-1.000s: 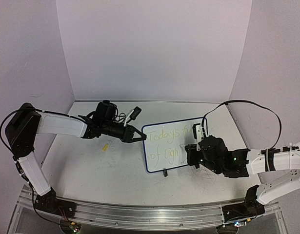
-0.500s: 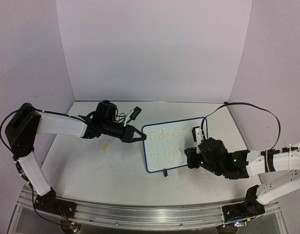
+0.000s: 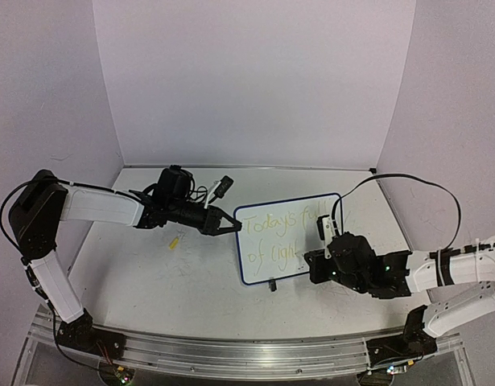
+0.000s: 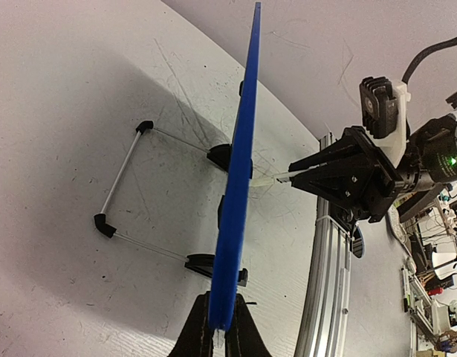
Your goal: Write a sentence on the whiteboard
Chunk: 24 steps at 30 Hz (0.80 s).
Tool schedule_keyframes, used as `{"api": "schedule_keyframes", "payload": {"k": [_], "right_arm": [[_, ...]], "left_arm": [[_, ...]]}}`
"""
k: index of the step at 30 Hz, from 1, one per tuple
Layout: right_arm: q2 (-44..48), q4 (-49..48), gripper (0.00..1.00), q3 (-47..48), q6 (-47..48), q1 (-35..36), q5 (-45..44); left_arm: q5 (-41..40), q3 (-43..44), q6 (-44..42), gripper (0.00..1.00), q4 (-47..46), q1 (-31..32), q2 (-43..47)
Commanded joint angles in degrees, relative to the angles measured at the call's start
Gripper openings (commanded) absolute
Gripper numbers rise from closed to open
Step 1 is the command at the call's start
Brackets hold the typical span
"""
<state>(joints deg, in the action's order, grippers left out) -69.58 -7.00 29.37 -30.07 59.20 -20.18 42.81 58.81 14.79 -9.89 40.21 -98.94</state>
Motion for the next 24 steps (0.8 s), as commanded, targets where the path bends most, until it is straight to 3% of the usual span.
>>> {"api": "schedule_keyframes", "payload": {"k": [1,10,14,24], "right_arm": [[0.4,2.9,0.00,-0.9,-1.5,0.0,-1.0],[5.0,5.3,0.00,-1.4,-3.2,0.0,-5.5],[8.8,-2.0,0.00,-2.2,0.3,0.0,-1.9],[3.5,-5.2,0.00,1.7,3.5,0.0,-2.0]], "left_arm": [[-1.5,1.5,-1.4,0.00,1.8,0.7,0.8],[-1.5,1.5,-1.5,0.00,1.8,0.7,0.8],[-1.5,1.6,-1.4,0.00,1.8,0.7,0.7],[-1.7,1.4,-1.5,0.00,1.8,0.7,1.0]]}}
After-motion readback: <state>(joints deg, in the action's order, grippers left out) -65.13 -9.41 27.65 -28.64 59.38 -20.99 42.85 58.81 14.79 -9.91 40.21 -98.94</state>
